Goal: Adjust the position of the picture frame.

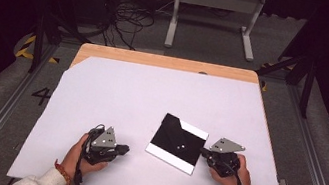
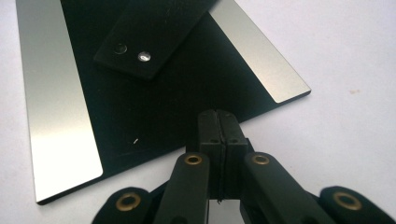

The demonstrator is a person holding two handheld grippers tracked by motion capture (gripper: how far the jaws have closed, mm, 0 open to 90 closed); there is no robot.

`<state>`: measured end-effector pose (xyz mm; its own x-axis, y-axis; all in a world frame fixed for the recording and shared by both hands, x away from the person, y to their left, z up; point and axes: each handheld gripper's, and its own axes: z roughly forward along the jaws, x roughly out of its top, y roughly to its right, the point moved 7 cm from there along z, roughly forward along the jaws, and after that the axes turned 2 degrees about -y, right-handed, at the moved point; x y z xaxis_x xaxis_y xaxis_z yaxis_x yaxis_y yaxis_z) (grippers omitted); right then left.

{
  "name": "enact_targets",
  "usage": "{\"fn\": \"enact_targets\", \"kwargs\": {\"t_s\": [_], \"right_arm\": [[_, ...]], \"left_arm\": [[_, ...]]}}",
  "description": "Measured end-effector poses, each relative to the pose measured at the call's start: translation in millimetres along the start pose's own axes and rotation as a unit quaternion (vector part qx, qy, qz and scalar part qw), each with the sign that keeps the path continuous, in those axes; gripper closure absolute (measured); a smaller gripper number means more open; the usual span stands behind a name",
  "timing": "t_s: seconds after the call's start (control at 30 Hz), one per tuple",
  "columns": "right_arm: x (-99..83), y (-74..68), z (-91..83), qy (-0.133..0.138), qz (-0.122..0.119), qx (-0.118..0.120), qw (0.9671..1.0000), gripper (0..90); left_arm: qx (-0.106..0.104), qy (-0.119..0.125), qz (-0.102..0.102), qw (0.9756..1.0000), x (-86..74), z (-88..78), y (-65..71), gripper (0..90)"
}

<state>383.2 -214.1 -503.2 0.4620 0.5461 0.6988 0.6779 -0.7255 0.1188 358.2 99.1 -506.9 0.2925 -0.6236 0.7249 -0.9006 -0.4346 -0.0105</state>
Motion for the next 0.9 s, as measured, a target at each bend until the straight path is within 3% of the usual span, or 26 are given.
{"fn": "enact_targets", "kwargs": {"t_s": [0.47, 0.9], "right_arm": [[3.9, -5.5, 5.1, 0.010, 0.001, 0.005, 0.9999, 90.0], [12.8, -13.2, 13.6, 0.015, -0.004, 0.011, 0.9998, 90.0]], "left_arm": [[-0.011, -0.001, 0.010, 0.9999, 10.9, 10.5, 3.9, 86.3], [-0.008, 0.001, 0.005, 1.0000, 12.4, 13.0, 1.3, 86.6]]}}
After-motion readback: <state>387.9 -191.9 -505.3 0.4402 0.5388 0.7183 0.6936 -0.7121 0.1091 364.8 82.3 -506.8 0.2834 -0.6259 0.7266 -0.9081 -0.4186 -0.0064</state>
